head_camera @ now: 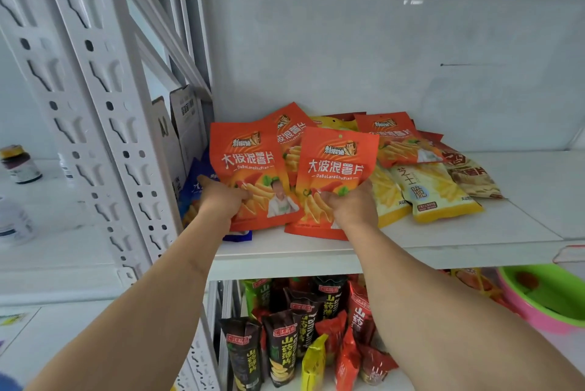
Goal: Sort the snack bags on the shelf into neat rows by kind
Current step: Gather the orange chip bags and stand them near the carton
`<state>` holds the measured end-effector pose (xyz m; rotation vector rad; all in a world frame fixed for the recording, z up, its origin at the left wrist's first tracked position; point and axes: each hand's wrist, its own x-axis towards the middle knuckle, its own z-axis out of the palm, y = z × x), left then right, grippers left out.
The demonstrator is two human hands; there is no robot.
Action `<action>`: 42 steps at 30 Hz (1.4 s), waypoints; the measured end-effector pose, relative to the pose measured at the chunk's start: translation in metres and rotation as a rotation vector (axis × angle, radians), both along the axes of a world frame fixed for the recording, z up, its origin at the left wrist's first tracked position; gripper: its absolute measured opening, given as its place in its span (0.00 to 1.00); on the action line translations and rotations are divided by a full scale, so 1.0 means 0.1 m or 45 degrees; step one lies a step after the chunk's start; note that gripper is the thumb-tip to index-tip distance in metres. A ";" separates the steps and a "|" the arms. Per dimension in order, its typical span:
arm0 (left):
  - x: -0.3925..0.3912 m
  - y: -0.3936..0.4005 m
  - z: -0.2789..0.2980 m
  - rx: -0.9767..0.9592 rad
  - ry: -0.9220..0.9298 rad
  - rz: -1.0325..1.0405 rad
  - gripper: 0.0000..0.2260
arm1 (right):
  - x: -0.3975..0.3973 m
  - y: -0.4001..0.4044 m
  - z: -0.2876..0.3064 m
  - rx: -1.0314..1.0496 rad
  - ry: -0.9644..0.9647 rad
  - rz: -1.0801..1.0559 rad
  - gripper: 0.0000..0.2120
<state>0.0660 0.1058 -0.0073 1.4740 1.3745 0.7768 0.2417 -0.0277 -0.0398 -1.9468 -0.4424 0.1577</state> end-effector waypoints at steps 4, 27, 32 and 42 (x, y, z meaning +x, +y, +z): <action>-0.12 0.07 -0.09 -0.130 -0.336 -0.158 0.23 | 0.04 -0.05 0.04 0.108 0.098 0.136 0.12; 1.45 -1.32 -0.20 -0.157 -0.792 -0.930 0.11 | 1.57 -1.90 0.51 0.407 0.200 0.030 0.10; 2.37 -1.99 -0.20 -0.115 -0.733 -0.982 0.15 | 2.38 -2.65 0.50 0.343 0.164 0.030 0.07; 4.12 -3.12 -0.12 -0.137 -0.744 -1.088 0.14 | 4.08 -3.76 0.50 0.276 0.108 0.004 0.13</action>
